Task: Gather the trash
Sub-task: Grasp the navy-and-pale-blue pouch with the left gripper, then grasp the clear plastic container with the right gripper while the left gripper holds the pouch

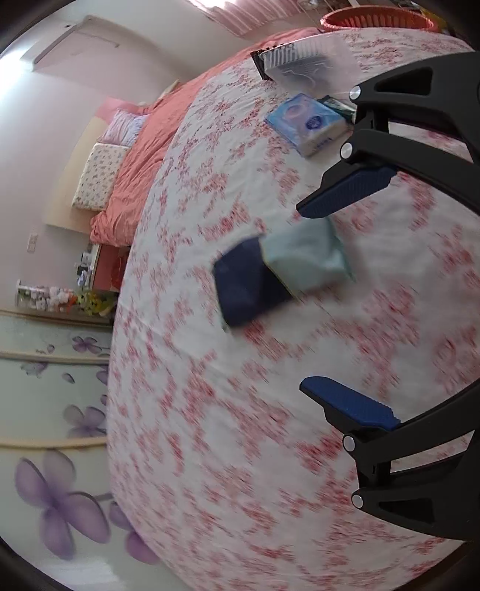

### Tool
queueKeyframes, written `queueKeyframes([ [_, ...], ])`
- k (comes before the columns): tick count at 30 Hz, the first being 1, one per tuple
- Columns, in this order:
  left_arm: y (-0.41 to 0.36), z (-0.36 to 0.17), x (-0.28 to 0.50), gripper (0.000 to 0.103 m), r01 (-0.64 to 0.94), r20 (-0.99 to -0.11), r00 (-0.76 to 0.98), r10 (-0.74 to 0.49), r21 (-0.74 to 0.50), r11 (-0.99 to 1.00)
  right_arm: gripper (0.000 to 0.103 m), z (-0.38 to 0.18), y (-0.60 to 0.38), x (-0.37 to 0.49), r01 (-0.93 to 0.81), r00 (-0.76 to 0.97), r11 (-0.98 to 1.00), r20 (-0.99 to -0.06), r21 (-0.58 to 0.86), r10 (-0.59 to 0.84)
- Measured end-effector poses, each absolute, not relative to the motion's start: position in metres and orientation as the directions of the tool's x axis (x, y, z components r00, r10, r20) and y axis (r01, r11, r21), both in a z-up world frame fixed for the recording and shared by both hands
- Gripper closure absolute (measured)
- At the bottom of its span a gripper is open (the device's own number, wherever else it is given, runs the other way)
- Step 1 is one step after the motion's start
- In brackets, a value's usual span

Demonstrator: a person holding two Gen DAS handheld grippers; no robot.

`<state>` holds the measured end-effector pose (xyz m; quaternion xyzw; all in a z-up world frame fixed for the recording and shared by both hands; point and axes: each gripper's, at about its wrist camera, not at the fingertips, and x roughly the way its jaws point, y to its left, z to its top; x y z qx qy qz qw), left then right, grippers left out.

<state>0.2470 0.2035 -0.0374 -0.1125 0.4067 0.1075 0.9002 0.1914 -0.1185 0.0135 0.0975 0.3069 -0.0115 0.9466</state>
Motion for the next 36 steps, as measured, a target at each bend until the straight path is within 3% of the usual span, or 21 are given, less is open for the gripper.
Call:
queueKeyframes([
  [8,0.193,-0.053,0.288,0.02,-0.31,-0.804,0.579,0.137,-0.061,0.949,0.047,0.009,-0.113,0.2,0.067,0.799,0.983,-0.599,0.171,0.05],
  [12,0.198,-0.059,0.291,0.03,-0.329,-0.814,0.561,0.15,-0.053,0.943,0.047,0.006,-0.107,0.204,0.057,0.793,0.985,-0.607,0.164,0.055],
  [15,0.2,-0.058,0.289,0.044,-0.321,-0.807,0.57,0.153,-0.048,0.946,0.047,0.003,-0.104,0.207,0.052,0.789,0.985,-0.612,0.164,0.061],
  [19,0.205,-0.058,0.286,0.053,-0.299,-0.799,0.584,0.139,-0.053,0.953,0.047,0.001,-0.099,0.212,0.039,0.783,0.985,-0.618,0.168,0.074],
  [30,0.213,-0.051,0.277,0.058,-0.255,-0.773,0.622,0.123,-0.052,0.966,0.047,0.0,-0.068,0.234,-0.035,0.768,0.979,-0.622,0.203,0.156],
  [36,0.218,-0.044,0.272,0.058,-0.24,-0.762,0.638,0.107,-0.066,0.969,0.058,-0.001,-0.046,0.251,-0.072,0.758,0.973,-0.623,0.218,0.195],
])
